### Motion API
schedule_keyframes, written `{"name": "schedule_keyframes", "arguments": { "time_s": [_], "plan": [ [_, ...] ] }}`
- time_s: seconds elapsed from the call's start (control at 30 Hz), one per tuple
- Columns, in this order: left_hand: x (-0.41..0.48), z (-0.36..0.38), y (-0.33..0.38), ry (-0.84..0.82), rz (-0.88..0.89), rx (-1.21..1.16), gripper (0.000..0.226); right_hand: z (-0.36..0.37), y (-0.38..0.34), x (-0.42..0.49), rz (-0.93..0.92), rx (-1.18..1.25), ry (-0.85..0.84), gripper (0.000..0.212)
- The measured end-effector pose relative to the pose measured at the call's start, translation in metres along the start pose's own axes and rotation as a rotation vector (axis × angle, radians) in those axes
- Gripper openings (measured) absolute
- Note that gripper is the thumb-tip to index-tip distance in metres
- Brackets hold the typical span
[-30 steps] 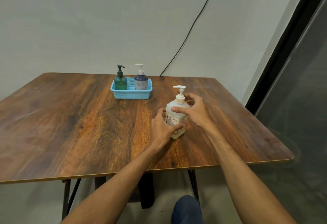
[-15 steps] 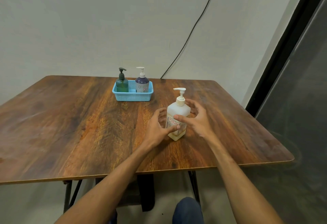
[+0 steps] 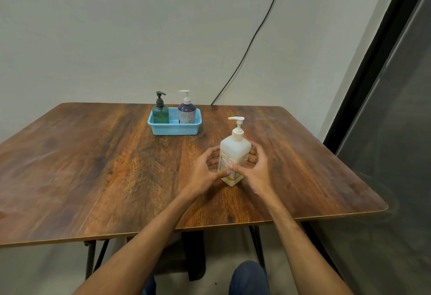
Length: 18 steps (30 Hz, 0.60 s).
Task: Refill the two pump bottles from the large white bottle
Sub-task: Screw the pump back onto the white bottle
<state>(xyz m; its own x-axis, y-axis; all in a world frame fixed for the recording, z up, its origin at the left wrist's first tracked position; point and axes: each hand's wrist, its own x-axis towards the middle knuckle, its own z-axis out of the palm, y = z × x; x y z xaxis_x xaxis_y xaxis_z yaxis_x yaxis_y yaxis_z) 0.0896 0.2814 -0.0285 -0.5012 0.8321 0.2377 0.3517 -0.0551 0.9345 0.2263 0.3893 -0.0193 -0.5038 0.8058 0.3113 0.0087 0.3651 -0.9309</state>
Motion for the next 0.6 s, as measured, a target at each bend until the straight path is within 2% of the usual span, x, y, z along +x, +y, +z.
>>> {"name": "schedule_keyframes", "arguments": {
  "time_s": [0.23, 0.4, 0.5, 0.6],
  "plan": [
    [0.002, -0.006, -0.001, 0.064, 0.033, 0.059, 0.054, -0.002, 0.012, -0.002, 0.061, 0.009, -0.025, 0.083],
    [0.005, -0.011, 0.001, -0.01, 0.028, 0.05, 0.062, -0.005, 0.012, 0.001, 0.06, 0.0, -0.1, 0.08],
    [0.008, -0.014, 0.004, -0.139, 0.018, -0.025, 0.071, -0.006, 0.013, 0.002, 0.07, 0.013, -0.145, 0.084],
    [0.013, -0.015, 0.01, -0.174, 0.034, -0.053, 0.071, -0.007, 0.014, 0.004, 0.08, 0.026, -0.17, 0.089]
  ]
}}
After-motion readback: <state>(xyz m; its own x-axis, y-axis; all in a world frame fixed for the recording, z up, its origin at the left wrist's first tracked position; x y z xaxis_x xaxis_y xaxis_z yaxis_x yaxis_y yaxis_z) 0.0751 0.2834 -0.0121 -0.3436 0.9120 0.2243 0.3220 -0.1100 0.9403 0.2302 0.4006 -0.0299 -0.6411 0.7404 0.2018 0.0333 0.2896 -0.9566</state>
